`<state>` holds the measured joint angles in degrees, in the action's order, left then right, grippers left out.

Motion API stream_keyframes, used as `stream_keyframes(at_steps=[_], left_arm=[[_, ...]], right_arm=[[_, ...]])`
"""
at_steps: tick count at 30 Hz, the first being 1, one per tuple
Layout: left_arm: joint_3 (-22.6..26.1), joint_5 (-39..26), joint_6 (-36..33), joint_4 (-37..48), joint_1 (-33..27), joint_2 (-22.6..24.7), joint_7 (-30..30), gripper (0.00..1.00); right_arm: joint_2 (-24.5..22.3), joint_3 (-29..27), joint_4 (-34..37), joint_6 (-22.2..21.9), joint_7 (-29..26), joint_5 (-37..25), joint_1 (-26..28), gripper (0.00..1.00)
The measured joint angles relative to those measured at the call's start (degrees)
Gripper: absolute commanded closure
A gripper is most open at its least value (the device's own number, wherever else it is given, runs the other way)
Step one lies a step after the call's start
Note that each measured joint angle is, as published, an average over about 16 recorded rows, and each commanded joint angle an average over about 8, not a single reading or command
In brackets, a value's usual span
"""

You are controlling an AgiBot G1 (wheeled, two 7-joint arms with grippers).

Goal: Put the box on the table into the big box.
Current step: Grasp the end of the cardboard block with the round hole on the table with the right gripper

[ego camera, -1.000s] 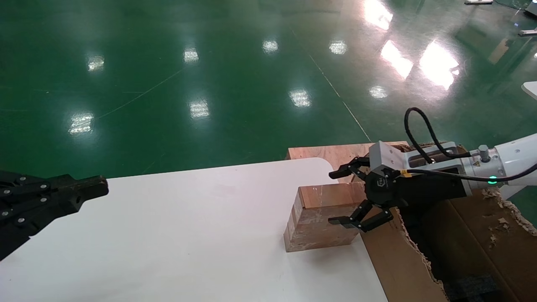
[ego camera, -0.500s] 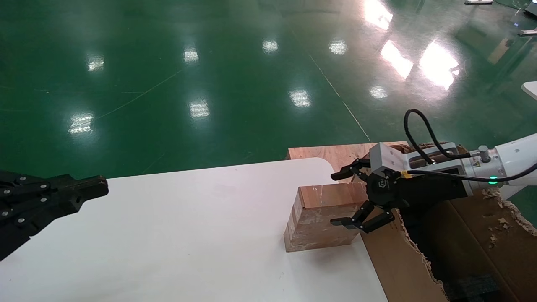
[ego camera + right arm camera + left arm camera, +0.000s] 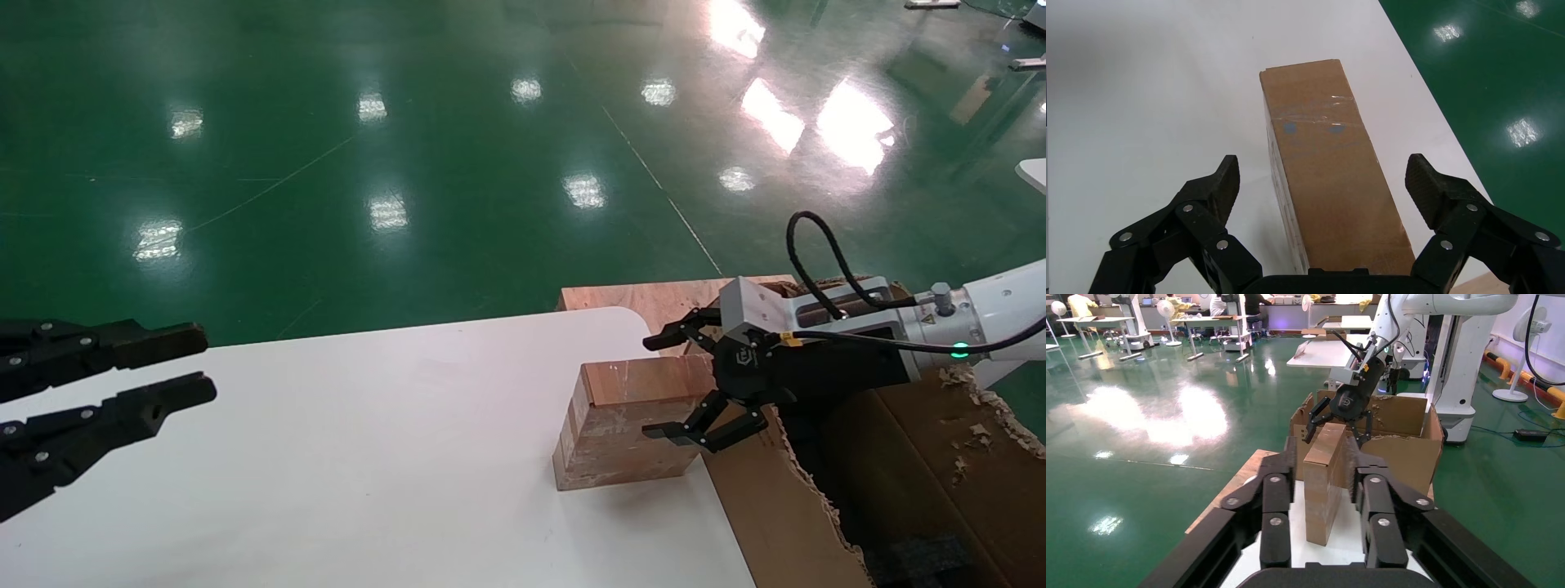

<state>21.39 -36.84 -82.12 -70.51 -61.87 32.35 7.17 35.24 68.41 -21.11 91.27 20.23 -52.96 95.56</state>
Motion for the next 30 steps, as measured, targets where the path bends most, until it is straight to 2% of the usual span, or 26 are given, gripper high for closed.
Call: stream_keyframes(at_steps=[22,30], left_arm=[[0.0,0.0,0.0,0.0,0.0,0.0,0.0,0.0],[0.0,0.0,0.0,0.0,0.0,0.0,0.0,0.0]], right_arm=[[0.03,-0.21,-0.23,-0.19,-0.18,-0.07,-0.21,1.0],[-0.86,-0.23,-2.74,-0.46,-4.28,2.27,-0.74,1.0]])
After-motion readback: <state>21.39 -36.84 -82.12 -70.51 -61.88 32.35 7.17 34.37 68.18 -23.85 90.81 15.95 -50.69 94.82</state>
